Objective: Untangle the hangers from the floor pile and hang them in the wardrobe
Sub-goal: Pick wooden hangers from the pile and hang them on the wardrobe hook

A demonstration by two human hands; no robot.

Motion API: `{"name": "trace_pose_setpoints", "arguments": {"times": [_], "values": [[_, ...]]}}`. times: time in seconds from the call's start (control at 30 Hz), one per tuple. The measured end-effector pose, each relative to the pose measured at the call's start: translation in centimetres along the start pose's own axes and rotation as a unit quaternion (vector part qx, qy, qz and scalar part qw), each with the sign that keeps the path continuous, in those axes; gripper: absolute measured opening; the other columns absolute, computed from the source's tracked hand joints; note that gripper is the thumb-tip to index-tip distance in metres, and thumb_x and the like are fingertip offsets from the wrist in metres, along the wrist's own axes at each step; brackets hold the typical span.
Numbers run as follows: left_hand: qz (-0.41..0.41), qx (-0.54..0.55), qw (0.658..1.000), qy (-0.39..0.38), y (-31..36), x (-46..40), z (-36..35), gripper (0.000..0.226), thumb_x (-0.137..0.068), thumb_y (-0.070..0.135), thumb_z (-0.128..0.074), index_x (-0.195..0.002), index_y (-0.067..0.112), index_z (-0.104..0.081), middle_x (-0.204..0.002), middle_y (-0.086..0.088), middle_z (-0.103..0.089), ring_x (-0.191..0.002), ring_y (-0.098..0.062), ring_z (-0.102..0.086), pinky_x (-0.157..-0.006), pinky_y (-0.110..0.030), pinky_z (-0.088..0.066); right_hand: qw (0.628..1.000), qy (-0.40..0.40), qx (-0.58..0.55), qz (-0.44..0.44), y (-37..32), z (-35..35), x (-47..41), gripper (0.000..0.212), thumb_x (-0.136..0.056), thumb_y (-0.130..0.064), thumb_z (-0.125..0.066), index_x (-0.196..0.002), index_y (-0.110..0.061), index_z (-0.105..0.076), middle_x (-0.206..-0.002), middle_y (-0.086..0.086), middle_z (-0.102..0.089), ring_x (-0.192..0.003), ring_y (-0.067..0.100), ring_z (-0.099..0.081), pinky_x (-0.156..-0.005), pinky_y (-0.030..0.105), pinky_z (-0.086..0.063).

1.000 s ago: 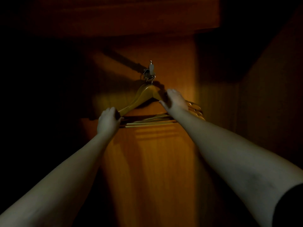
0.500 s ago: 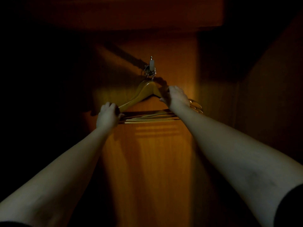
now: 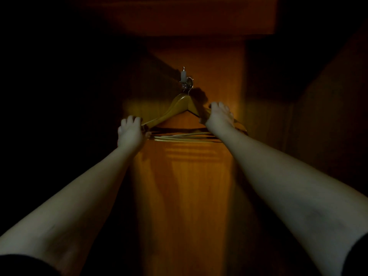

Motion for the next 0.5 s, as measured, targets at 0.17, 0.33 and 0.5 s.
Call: {"name": "trace_pose_setpoints", "arguments": {"times": [0.17,0.33,0.5], "values": [[-0.001,0.026,1.000,0.011,0.7,4.3,1.1,0.045,-0.094,0.032,-0.058,-0.135,0.014,-0.050,-0.138,-0.009,-0.046,-0.128,-0.027,-0.041,-0.107,-0.043,-0.037,0.999,0.021,-0.017,0.034,0.2,1.3,3.4,0.045,-0.093,-0.032,-0.058,-0.132,-0.012,-0.047,-0.135,0.010,-0.045,-0.127,0.031,-0.040,-0.105,0.044,-0.033],[0.007,0.100,0.989,-0.112,0.6,8.9,0.4,0.028,-0.093,0.028,-0.058,-0.118,0.017,-0.060,-0.118,-0.004,-0.057,-0.107,-0.022,-0.057,-0.088,-0.040,-0.052,0.994,-0.066,-0.070,0.049,0.4,0.9,8.3,0.033,-0.096,-0.031,-0.053,-0.122,-0.011,-0.058,-0.125,0.009,-0.053,-0.113,0.028,-0.052,-0.089,0.036,-0.044],[0.015,0.098,0.966,-0.241,0.1,13.5,0.4,0.023,-0.096,0.030,-0.058,-0.115,0.017,-0.061,-0.095,0.001,-0.059,-0.077,-0.015,-0.059,-0.058,-0.027,-0.047,0.973,-0.222,-0.052,0.032,0.6,0.3,14.5,0.031,-0.097,-0.033,-0.053,-0.119,-0.012,-0.060,-0.118,0.010,-0.060,-0.095,0.023,-0.053,-0.075,0.031,-0.040]]}}
Point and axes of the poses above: each hand's wrist, its own x-axis away from the middle knuckle, its own z-axis out of the back of the hand, y = z × x, the point moved 4 cm from there along -x, towards the middle knuckle
